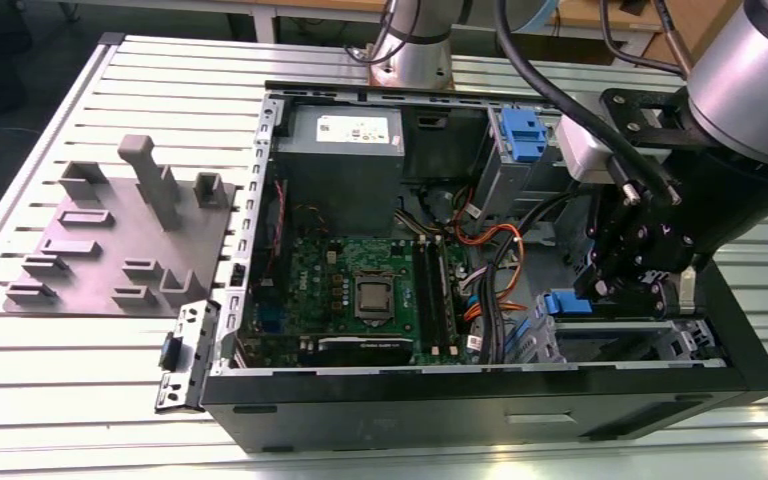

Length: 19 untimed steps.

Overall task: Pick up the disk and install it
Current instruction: 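Insert the first disk wire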

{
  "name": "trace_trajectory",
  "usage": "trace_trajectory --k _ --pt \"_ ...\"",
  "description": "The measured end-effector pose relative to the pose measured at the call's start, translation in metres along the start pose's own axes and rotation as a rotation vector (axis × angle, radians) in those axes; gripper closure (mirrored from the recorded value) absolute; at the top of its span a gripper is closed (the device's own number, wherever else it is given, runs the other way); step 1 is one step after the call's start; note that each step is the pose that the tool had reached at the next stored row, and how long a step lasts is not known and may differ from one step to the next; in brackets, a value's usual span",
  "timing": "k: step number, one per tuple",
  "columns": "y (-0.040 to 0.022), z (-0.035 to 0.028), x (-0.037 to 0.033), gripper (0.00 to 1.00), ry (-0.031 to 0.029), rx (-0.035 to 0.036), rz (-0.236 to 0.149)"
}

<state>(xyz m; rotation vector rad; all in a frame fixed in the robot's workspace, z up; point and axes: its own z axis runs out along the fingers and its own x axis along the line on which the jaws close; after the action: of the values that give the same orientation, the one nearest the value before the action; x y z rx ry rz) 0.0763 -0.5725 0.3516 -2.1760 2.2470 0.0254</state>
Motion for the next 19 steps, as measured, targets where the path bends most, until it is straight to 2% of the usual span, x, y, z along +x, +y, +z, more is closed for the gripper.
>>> trace_trajectory --k 3,5,10,17,19 --pt "-0.0003 0.0001 0.0000 0.89 -0.0001 0.0000 0.000" --pt "-0.0035 0.0002 -0.0001 0.89 -0.0002 0.0000 0.000" --pt "-0.0236 0.0007 -0.0007 0.89 -0.0001 -0.0014 0.000" --pt "-0.0554 0.0010 -0.0024 0.89 0.0001 -0.0047 0.000" --pt "-0.0624 0.0011 -0.0028 0.89 0.0000 -0.0056 0.000"
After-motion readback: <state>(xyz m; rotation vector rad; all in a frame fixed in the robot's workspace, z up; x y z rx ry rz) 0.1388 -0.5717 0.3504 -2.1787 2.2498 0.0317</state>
